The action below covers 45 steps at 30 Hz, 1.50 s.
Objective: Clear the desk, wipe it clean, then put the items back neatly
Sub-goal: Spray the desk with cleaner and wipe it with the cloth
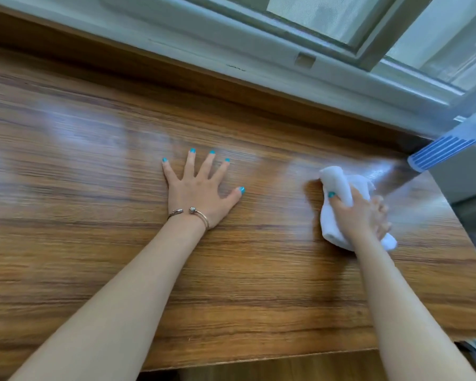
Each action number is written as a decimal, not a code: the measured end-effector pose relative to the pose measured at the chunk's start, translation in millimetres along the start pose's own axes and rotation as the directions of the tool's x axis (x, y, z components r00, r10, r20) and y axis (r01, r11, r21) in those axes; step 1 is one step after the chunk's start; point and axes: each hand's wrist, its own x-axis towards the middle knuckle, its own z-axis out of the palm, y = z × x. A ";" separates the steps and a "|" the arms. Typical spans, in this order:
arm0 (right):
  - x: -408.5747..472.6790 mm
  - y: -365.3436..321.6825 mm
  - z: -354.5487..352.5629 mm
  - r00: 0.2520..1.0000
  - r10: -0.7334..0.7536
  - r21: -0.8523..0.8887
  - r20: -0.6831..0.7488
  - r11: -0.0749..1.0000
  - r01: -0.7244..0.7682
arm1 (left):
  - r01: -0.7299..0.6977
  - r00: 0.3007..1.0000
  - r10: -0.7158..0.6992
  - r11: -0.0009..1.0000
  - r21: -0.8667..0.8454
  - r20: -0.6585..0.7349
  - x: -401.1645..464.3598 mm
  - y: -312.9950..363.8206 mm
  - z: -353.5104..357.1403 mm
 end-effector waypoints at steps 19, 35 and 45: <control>24.4 24.3 -2.0 0.989 0.149 -0.017 -0.021 0.989 -0.150 | -0.016 1.000 0.016 0.999 0.036 -0.006 2.1 2.6 1.1; 78.3 75.1 0.6 0.999 -0.029 -0.014 0.013 0.999 0.030 | 0.148 0.987 -0.154 0.985 0.091 0.054 -2.5 18.1 -6.9; 85.8 83.2 1.9 0.995 -0.091 0.022 0.027 0.996 0.091 | 0.128 0.985 -0.111 0.983 -0.134 0.132 9.8 268.2 23.9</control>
